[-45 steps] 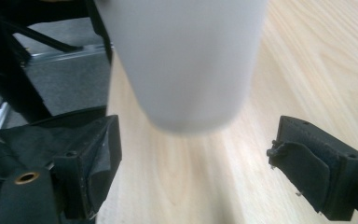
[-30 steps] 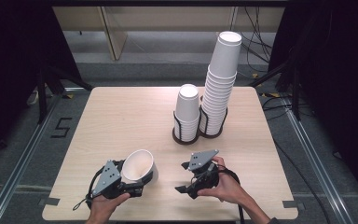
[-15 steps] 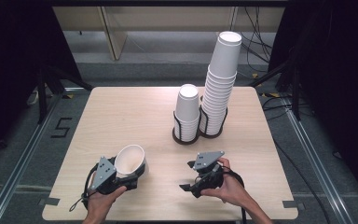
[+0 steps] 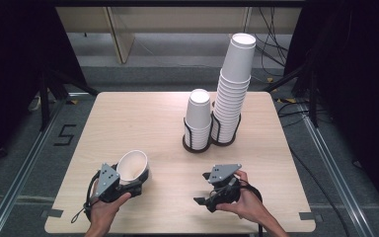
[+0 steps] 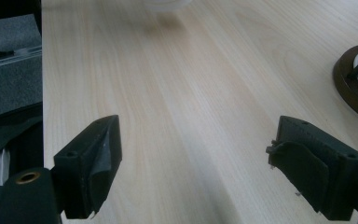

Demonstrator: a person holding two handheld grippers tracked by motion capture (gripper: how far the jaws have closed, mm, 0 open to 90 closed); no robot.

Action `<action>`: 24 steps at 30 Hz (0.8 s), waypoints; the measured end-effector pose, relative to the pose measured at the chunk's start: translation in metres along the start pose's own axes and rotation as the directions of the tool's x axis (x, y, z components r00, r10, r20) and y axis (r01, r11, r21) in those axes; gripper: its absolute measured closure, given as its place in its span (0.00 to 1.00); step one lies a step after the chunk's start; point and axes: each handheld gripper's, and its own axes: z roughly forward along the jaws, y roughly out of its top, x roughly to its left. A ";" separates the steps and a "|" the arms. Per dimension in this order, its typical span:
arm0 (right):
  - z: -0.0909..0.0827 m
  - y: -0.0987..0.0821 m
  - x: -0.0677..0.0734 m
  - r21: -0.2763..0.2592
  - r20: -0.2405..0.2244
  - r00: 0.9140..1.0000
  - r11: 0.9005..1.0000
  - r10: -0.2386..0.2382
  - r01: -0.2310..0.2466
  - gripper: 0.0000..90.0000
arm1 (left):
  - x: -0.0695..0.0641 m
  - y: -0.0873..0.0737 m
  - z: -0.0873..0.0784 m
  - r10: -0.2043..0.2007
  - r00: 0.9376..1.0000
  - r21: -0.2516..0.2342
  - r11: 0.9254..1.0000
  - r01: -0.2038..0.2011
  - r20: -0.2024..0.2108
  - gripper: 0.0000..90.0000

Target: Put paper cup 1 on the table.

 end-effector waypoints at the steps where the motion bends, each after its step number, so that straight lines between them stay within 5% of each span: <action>1: -0.001 -0.001 0.000 0.003 0.005 1.000 1.000 -0.005 0.005 0.18 | 0.000 0.000 0.000 0.004 1.000 0.007 1.000 -0.004 -0.007 0.19; 24: -0.018 -0.021 0.003 0.009 0.102 0.995 1.000 0.016 -0.017 0.19 | 0.016 0.007 0.024 0.004 0.999 0.002 1.000 -0.003 -0.045 0.19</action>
